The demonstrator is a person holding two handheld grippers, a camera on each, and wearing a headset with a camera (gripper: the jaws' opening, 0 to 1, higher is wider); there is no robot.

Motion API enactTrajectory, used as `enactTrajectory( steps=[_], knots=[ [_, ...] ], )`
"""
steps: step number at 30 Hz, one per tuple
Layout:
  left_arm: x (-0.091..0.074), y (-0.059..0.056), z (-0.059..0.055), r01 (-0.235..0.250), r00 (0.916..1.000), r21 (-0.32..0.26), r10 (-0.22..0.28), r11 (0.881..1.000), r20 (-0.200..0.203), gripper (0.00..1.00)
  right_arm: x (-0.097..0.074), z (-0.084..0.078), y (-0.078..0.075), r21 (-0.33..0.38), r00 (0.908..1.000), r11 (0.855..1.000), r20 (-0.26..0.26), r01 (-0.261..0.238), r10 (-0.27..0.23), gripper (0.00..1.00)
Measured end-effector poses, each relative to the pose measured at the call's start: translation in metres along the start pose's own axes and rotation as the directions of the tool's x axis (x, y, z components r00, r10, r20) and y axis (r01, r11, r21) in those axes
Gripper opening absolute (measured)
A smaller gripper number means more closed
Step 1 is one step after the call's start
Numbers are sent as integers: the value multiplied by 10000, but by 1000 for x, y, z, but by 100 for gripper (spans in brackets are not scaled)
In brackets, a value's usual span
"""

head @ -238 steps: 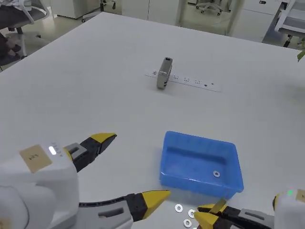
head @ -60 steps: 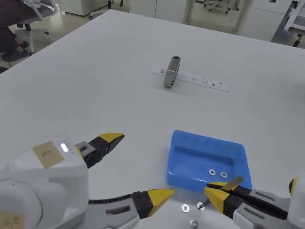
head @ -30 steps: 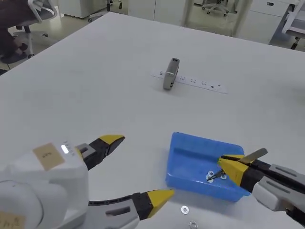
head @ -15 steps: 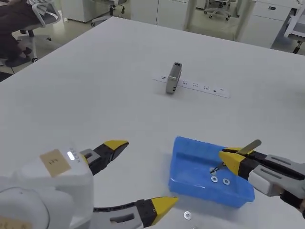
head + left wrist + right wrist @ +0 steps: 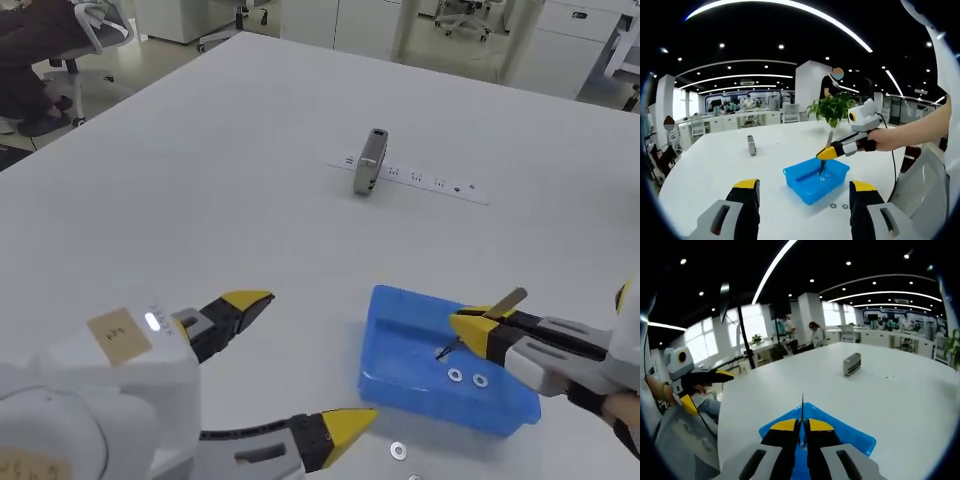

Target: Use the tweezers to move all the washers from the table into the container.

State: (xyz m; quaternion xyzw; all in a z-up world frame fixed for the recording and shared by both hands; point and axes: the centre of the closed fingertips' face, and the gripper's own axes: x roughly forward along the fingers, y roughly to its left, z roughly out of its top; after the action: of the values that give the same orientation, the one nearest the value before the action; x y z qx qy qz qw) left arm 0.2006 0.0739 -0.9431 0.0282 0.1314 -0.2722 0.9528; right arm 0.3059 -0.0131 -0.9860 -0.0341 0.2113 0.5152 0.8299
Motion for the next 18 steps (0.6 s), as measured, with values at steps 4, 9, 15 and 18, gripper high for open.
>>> enactTrajectory(
  steps=[4, 9, 15, 18],
  knots=[
    [0, 0, 0, 17, 10000, 19, -17, 10000, -16, 73, 5, -5, -4, 47, 9999, 10000, -165, -20, 20, 3],
    [0, 0, 0, -10, 10000, 13, 10, 10000, -18, 73, 9, -13, -9, 56, 9991, 10000, -429, -13, 16, 3],
    [0, 1, -1, -33, 10000, -2, 33, 10000, -23, 73, 14, -19, -11, 105, 9981, 9999, -618, -26, 32, 3],
    [0, 1, -1, -36, 10000, -13, 36, 10000, -19, 73, 16, -20, -11, 126, 9977, 9999, -677, -39, 48, 3]
  ],
)
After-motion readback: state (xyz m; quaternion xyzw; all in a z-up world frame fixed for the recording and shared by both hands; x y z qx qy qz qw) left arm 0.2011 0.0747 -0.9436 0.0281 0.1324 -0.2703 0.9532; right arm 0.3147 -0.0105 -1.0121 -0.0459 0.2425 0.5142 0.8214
